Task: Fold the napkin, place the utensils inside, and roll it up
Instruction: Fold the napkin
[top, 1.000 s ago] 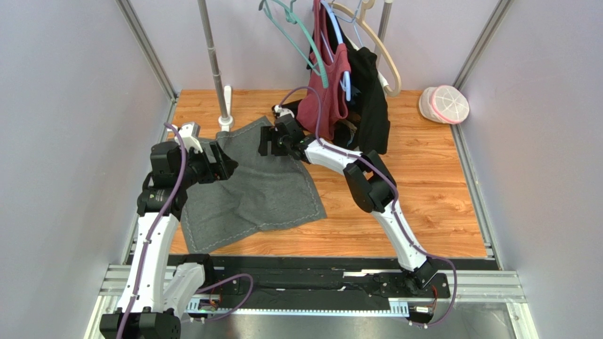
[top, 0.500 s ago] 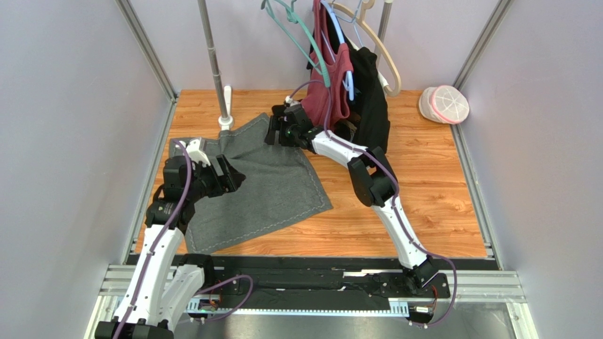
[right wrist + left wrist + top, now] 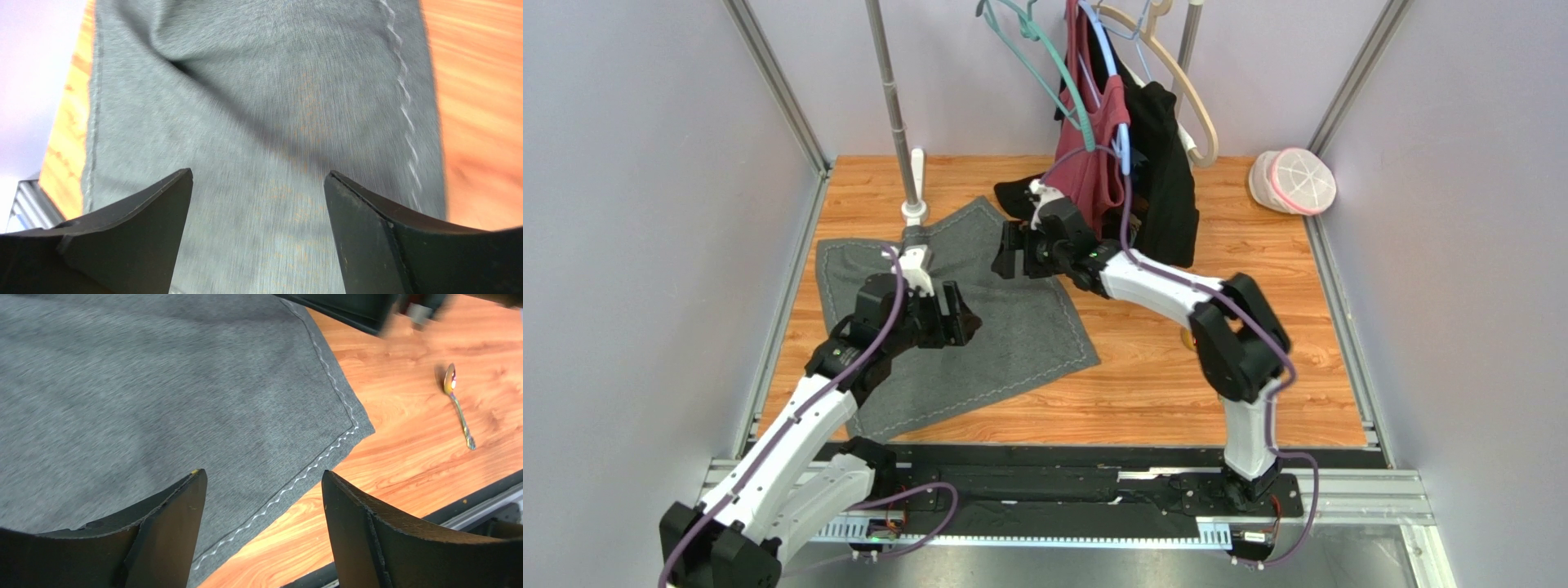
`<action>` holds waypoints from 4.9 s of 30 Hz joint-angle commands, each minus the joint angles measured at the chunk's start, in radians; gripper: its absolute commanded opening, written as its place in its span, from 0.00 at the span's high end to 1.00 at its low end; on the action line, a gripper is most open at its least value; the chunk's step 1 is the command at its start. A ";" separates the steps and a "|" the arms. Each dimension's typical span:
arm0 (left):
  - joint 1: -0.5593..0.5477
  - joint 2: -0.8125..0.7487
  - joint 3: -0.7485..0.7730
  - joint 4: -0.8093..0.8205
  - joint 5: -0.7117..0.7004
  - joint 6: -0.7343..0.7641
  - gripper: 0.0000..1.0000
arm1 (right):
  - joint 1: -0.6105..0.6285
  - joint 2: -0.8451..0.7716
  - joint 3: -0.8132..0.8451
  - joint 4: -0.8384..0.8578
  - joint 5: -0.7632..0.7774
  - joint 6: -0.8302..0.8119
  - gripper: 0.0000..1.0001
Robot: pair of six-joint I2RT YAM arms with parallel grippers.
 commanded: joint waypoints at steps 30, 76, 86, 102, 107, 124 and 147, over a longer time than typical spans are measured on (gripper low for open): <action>-0.292 0.475 0.169 0.220 -0.351 -0.047 0.29 | -0.084 -0.899 -0.767 -0.091 0.234 0.000 0.22; 0.304 0.060 -0.075 0.032 -0.033 -0.147 0.01 | -0.141 -0.067 -0.307 -0.109 0.165 0.004 0.21; 0.098 0.077 -0.193 0.233 -0.056 -0.208 0.04 | -0.092 -0.230 -0.322 -0.129 0.139 -0.044 0.20; -0.273 0.483 -0.170 0.389 -0.058 -0.327 0.06 | -0.037 -0.616 -0.565 -0.224 0.237 0.076 0.20; -0.379 0.605 -0.151 0.452 -0.009 -0.380 0.07 | -0.037 -0.669 -0.545 -0.248 0.265 0.061 0.19; -0.454 0.671 0.094 0.326 -0.071 -0.289 0.06 | -0.039 -0.791 -0.640 -0.324 0.297 0.053 0.18; -0.453 0.073 -0.069 -0.026 -0.242 -0.239 0.15 | 0.241 -0.443 -0.608 -0.296 0.427 0.156 0.36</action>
